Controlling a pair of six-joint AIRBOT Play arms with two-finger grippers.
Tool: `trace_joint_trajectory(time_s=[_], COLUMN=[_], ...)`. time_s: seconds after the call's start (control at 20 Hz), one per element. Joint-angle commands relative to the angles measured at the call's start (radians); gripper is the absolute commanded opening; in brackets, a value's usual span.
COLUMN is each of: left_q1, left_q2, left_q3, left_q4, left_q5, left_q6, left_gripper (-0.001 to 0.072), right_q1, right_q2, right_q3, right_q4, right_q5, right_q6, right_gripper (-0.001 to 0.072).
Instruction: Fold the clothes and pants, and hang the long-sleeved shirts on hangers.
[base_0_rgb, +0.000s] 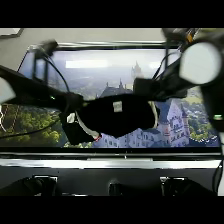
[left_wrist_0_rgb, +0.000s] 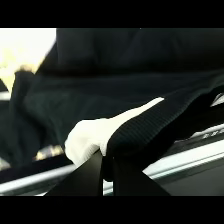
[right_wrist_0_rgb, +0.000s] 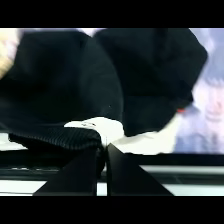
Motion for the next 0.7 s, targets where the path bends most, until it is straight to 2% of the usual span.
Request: trace_joint_trajectory(time_s=[0.0,0.15,0.25,0.5,0.55,0.6,0.65], left_q1=[0.006,0.033,0.05,0.101,0.12,0.148,0.19], left_q2=[0.002,-0.008,-0.016,-0.023,-0.019,-0.012,0.0], left_q3=[-0.209,-0.315,-0.341,-0.34,-0.34,-0.338,-0.333], left_q4=[-0.053,-0.111,-0.113,-0.114,-0.115,-0.132,-0.153], left_q5=[0.134,0.271,0.318,0.325,0.323,0.318,0.305], left_q6=[-0.028,-0.028,-0.027,-0.02,-0.01,0.014,0.042], left_gripper=[0.0031,0.0031,0.0031,0.0042,0.0096,0.0224,0.0399], right_q1=[0.066,0.1,0.1,0.1,0.1,0.1,0.1], right_q2=[-0.008,-0.008,-0.008,-0.01,-0.01,-0.01,-0.01], right_q3=[-0.165,-0.296,-0.348,-0.353,-0.353,-0.353,-0.353], right_q4=[-0.082,-0.084,-0.084,-0.083,-0.081,-0.072,-0.064], right_q5=[-0.005,-0.121,-0.173,-0.262,-0.282,-0.304,-0.322], right_q6=[0.024,0.095,0.132,0.156,0.164,0.164,0.165], right_gripper=[0.0049,0.0049,0.0049,0.005,0.005,0.005,0.005])
